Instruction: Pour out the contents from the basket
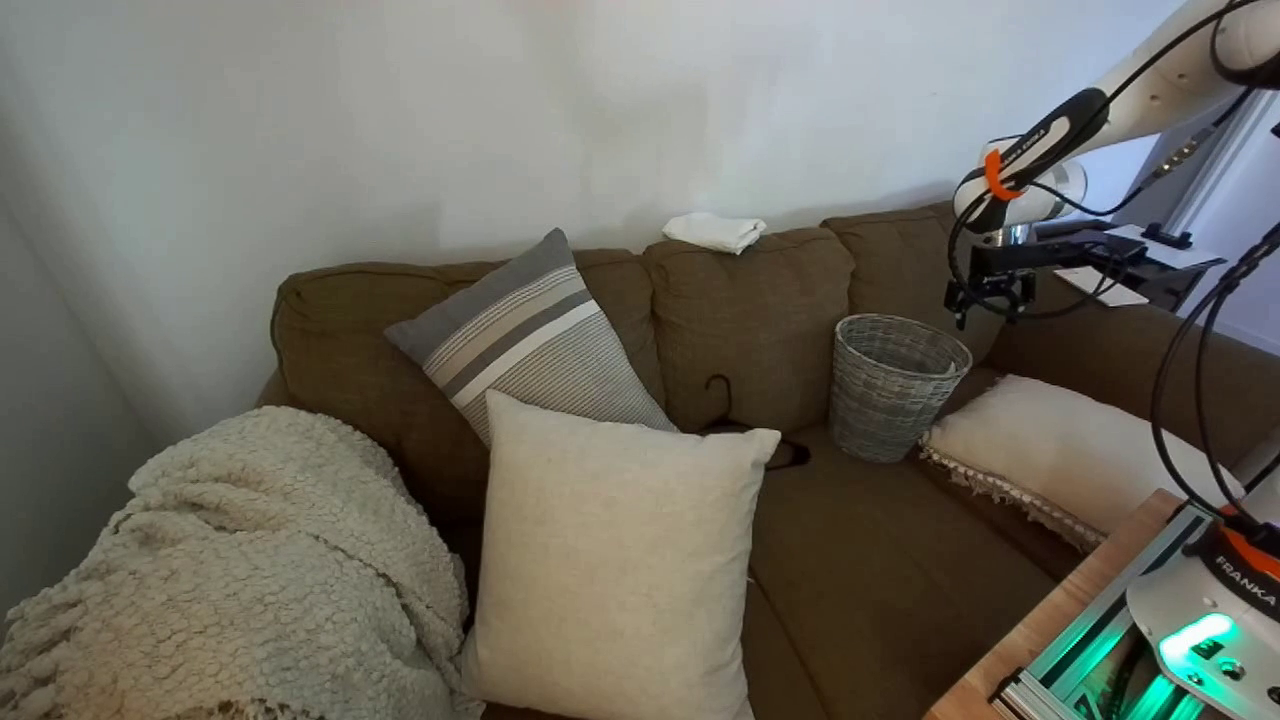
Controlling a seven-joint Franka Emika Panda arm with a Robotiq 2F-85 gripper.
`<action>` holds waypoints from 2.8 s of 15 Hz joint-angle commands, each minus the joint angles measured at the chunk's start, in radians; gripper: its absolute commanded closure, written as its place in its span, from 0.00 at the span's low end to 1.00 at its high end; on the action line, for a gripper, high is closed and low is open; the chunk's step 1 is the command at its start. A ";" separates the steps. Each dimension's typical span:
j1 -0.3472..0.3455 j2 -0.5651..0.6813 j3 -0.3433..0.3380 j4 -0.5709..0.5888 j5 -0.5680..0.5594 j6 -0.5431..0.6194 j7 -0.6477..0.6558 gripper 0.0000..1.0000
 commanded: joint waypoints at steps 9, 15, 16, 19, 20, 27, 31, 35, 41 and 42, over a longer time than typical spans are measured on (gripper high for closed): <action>-0.086 0.205 0.023 0.209 0.148 -0.065 -0.069 0.00; -0.237 0.309 0.118 0.311 0.350 -0.066 -0.220 0.00; -0.258 0.317 0.120 0.322 0.375 -0.067 -0.236 0.00; -0.295 0.352 0.110 0.377 0.418 -0.036 -0.235 0.00; -0.293 0.360 0.105 0.383 0.431 -0.003 -0.209 0.00; -0.248 0.367 0.106 0.373 0.417 0.078 -0.164 0.00; -0.294 0.377 0.131 0.422 0.341 -0.008 -0.395 0.00; -0.331 0.405 0.162 0.487 0.342 -0.105 -0.532 0.00; -0.305 0.374 0.148 0.442 0.342 -0.063 -0.493 0.00; -0.305 0.374 0.148 0.442 0.342 -0.063 -0.493 0.00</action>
